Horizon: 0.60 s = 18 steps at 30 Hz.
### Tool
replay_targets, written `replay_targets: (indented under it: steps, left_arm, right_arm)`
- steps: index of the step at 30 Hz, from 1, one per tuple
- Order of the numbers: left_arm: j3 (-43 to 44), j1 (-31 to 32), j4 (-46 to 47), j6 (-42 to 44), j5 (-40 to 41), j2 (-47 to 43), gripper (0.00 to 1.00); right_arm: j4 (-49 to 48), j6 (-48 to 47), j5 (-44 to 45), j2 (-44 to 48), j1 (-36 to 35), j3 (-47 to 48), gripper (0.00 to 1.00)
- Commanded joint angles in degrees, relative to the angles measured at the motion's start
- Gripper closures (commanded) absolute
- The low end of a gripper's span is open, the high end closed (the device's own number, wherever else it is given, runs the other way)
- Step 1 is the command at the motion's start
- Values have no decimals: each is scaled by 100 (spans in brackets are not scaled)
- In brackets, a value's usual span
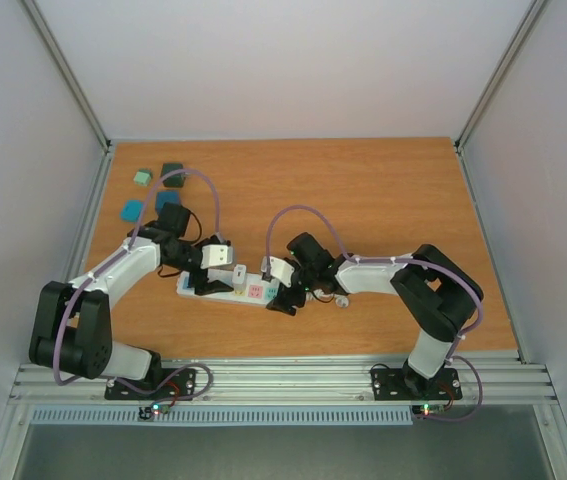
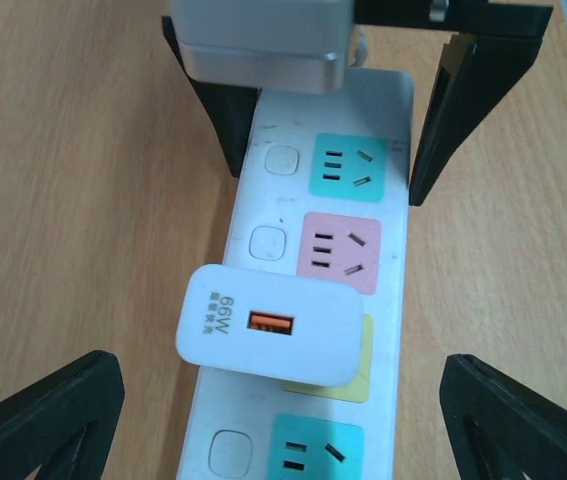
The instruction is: Pull the plug off the socket
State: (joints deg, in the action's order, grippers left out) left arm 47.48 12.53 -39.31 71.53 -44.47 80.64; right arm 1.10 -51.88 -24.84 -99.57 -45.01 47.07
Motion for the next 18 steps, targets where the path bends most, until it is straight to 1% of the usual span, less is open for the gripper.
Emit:
replay_targets:
  steps: [1,5,10,18]
  left_arm:
    - [-55,45,470,-3,-4,-21,12]
    - [-111,130,619,27,35,7,13]
    - [-220,365,742,188,186,110,17]
    - [-207,522,871,126,165,275,23]
  right_arm:
    - [-93,-258,222,-206,-145,70,7]
    - [-93,-261,246,-272,-157,111,11]
    - [-88,-283,226,-269,-166,118,17]
    - [63,-412,156,-116,-172,13,31]
